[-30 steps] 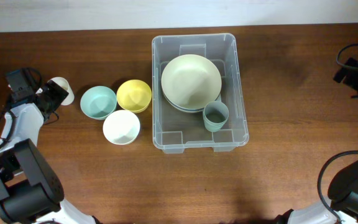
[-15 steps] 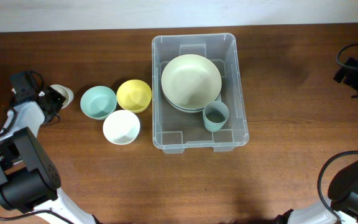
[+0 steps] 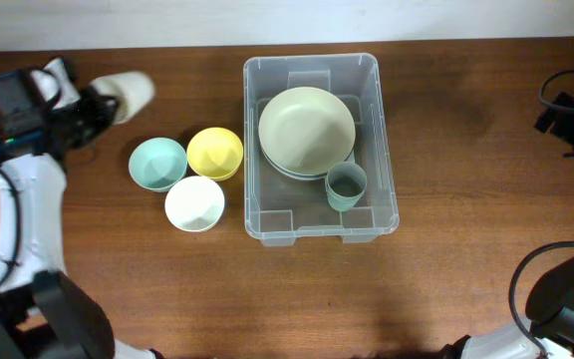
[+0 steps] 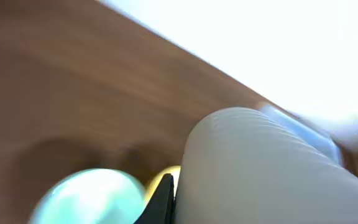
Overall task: Pack container
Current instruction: 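Grasp the white cup rim with the left gripper and lift, then lower the white cup into the stacked cups and release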
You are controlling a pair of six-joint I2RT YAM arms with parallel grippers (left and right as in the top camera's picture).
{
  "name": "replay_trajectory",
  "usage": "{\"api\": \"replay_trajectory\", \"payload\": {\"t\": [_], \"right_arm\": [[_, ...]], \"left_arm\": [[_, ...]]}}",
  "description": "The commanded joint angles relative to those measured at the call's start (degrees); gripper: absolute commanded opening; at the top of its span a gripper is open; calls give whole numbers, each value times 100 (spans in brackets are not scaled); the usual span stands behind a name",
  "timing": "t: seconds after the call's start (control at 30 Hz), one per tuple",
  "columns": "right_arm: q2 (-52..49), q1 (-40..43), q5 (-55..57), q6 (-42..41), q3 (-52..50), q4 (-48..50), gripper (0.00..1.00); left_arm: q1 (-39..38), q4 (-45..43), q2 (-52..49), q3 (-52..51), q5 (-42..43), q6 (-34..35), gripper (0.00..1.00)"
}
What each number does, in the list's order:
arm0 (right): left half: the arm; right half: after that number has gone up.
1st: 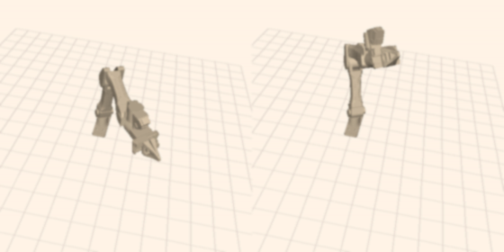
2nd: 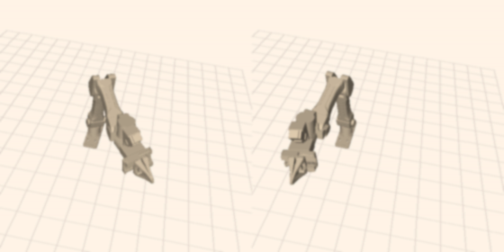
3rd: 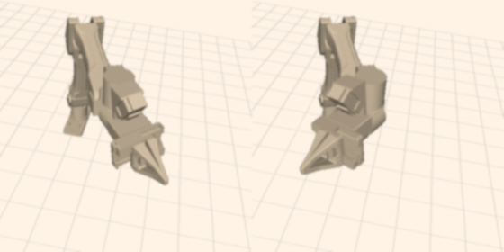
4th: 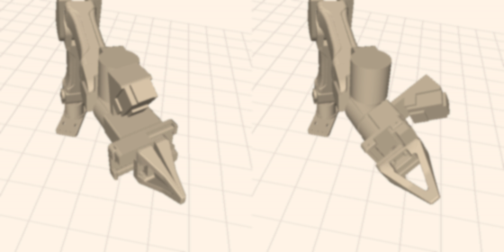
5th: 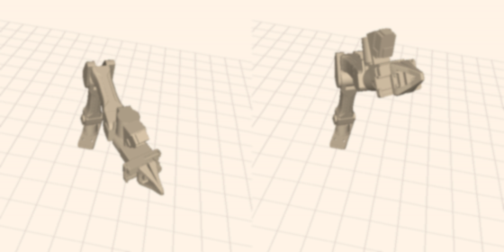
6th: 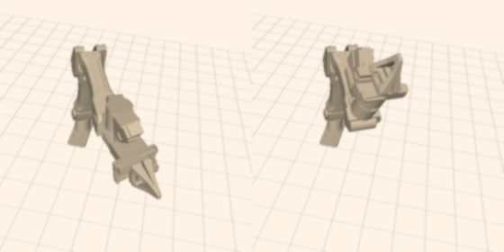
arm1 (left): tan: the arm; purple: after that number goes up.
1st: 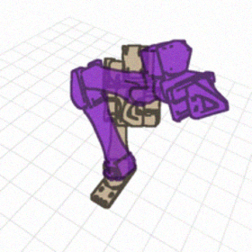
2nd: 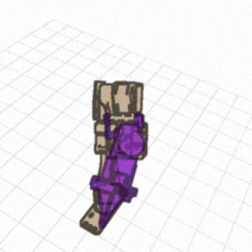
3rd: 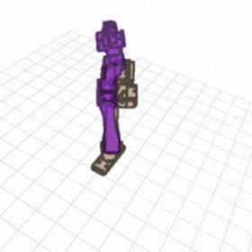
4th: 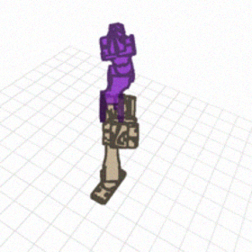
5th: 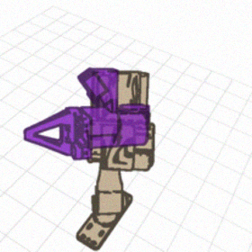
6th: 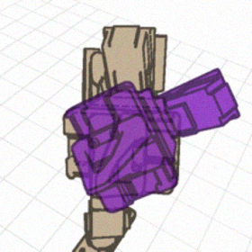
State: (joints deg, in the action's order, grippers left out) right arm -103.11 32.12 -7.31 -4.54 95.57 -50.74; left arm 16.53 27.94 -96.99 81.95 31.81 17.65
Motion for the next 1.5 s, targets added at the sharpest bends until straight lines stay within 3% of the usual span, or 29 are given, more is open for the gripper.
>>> {"api": "replay_trajectory", "payload": {"t": [0.0,0.2,0.37,0.6,0.87,1.2,1.23,1.27,1.33,1.47], "right_arm": [[138,11,50,-22,87,9,99],[138,11,50,-22,87,9,99],[138,11,50,-22,87,9,99],[138,11,50,-22,87,11,99],[138,11,50,-22,87,9,99],[138,11,50,-22,87,9,99],[138,11,50,-22,87,9,99],[138,11,50,-22,87,9,99],[138,11,50,-22,87,11,99],[138,11,50,-22,87,9,99]], "left_arm": [[-935,153,221,90,557,-988,1],[-2726,284,219,87,496,-2041,1],[-4009,737,199,81,-1211,-2081,1],[-5165,868,-44,72,-2212,-2083,1],[-5549,503,-549,72,-2857,-2074,1],[-5549,96,-706,72,-2865,-2074,1],[-5549,101,-706,72,-2865,-2074,10],[-5549,105,-706,72,-2865,-2074,45],[-5547,105,-704,72,-2868,-2074,54],[-5486,105,-667,149,-2997,-2070,59]]}}
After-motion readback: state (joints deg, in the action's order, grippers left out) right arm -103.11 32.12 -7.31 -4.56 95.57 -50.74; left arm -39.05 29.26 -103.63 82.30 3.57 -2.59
